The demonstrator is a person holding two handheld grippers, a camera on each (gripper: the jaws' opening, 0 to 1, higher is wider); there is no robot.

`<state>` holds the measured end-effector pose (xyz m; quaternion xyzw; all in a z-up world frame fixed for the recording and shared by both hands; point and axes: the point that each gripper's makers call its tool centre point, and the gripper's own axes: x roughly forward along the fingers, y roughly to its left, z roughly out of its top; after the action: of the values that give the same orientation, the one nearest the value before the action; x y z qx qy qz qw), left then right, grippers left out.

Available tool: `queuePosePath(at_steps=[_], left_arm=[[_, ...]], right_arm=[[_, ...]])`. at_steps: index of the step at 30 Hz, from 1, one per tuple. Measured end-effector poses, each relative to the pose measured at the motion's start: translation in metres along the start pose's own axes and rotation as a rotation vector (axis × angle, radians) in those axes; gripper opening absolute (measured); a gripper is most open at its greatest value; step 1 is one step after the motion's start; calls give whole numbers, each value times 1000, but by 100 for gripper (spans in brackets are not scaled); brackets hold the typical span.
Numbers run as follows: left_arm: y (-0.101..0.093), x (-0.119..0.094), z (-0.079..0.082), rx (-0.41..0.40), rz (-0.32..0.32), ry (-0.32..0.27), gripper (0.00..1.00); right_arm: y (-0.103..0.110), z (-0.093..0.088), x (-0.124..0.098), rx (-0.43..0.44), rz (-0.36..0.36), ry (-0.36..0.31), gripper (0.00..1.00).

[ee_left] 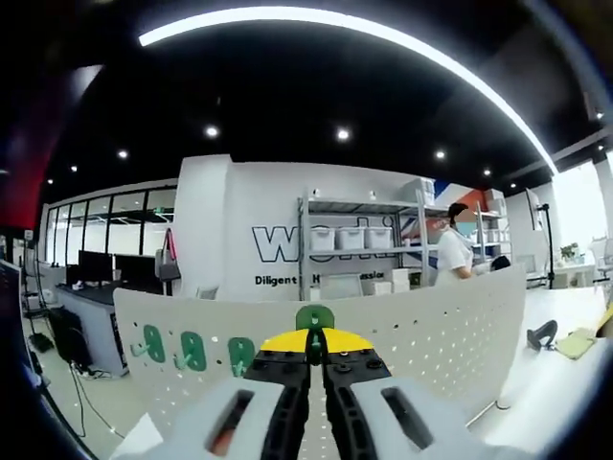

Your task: Insert the hook assembly into the mounting plate slot until the hook locks in place.

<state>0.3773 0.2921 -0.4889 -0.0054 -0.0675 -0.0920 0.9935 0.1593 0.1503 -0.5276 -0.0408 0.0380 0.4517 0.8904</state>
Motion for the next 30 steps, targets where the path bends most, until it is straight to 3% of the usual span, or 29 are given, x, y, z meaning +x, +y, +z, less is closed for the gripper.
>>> queuePosePath(at_steps=[15,30], left_arm=[[10,24,-21,-29,44,18,3],[14,31,-25,-35,56,1,3]], right_arm=[[-9,-6,3,11,0,15,99],[-11,-10,6,14,-4,28,98]])
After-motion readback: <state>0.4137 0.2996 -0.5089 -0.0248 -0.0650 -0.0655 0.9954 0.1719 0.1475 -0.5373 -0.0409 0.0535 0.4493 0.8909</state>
